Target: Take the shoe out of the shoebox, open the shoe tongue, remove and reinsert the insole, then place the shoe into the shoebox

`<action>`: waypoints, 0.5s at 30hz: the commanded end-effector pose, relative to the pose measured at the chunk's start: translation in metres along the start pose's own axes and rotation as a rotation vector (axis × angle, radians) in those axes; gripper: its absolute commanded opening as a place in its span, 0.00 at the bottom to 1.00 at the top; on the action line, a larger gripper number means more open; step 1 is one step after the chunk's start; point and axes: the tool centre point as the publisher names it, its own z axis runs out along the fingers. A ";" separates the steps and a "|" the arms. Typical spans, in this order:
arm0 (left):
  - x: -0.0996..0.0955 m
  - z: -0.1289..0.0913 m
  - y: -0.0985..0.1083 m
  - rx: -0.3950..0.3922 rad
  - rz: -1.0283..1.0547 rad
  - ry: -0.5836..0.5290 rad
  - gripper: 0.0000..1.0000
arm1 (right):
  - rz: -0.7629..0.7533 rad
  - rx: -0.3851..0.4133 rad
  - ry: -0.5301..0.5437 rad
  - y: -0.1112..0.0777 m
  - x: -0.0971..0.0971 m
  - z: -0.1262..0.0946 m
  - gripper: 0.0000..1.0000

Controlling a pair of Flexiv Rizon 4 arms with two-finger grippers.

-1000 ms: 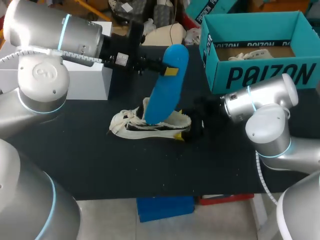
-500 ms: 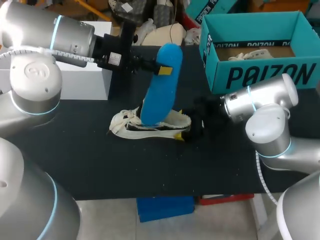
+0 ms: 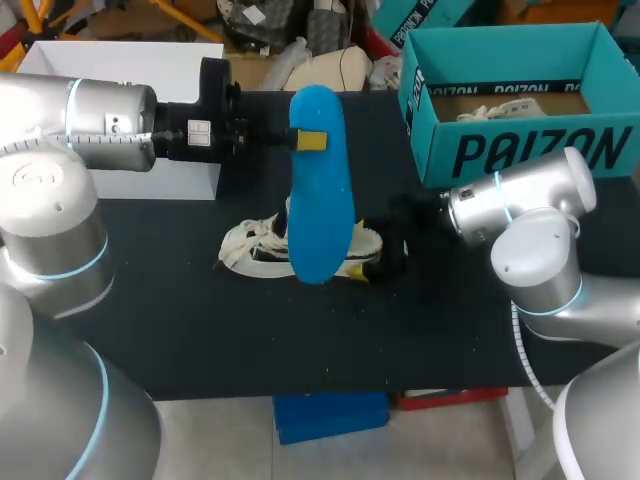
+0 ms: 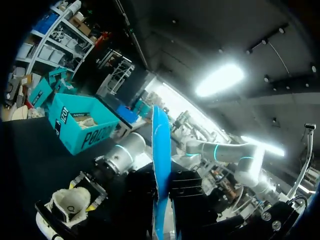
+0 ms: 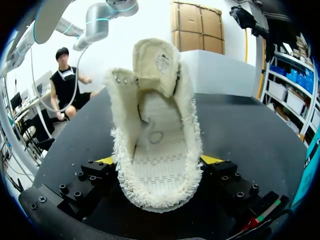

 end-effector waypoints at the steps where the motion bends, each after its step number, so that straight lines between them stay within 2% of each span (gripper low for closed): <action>1: 0.017 0.000 -0.001 0.060 0.037 0.022 0.00 | 0.001 0.001 -0.001 -0.002 0.000 0.000 0.00; 15: 0.083 0.013 -0.025 0.040 0.080 0.106 0.00 | 0.001 0.001 -0.001 -0.002 0.000 0.000 0.00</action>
